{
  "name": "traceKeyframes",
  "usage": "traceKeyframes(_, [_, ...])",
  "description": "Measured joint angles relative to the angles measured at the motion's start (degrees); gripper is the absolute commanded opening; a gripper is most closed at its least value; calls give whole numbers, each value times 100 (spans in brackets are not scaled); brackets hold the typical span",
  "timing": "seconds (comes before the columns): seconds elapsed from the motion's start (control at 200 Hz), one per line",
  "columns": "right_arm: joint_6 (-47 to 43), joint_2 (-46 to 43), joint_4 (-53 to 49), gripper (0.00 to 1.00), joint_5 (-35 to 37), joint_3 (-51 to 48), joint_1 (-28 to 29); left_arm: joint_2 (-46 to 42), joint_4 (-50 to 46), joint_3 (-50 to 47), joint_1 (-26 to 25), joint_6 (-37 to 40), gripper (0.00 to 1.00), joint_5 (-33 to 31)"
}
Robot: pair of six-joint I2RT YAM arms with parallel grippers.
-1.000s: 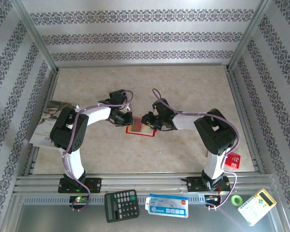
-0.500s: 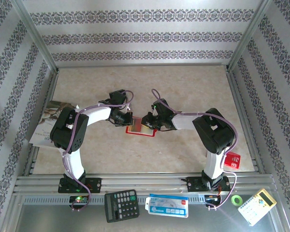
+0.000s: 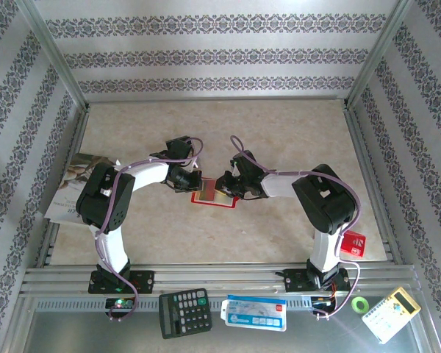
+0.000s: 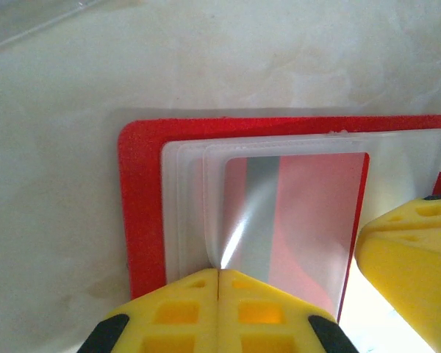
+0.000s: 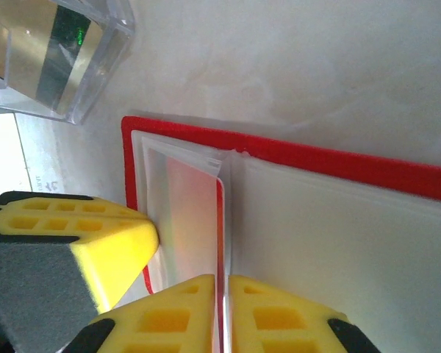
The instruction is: Take the credit cards out of the card holder
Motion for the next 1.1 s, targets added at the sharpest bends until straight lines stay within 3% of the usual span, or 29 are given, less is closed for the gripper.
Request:
traceKeyframes(0.774, [39, 138, 197, 10, -96, 0, 0, 0, 0, 0, 0, 0, 4, -2])
traceKeyframes(0.894, [42, 138, 216, 7, -96, 0, 0, -2, -4, 0, 0, 13, 19, -50])
traceKeyframes(1.099, [17, 114, 332, 6, -90, -111, -15, -205, -155, -4, -37, 24, 27, -481])
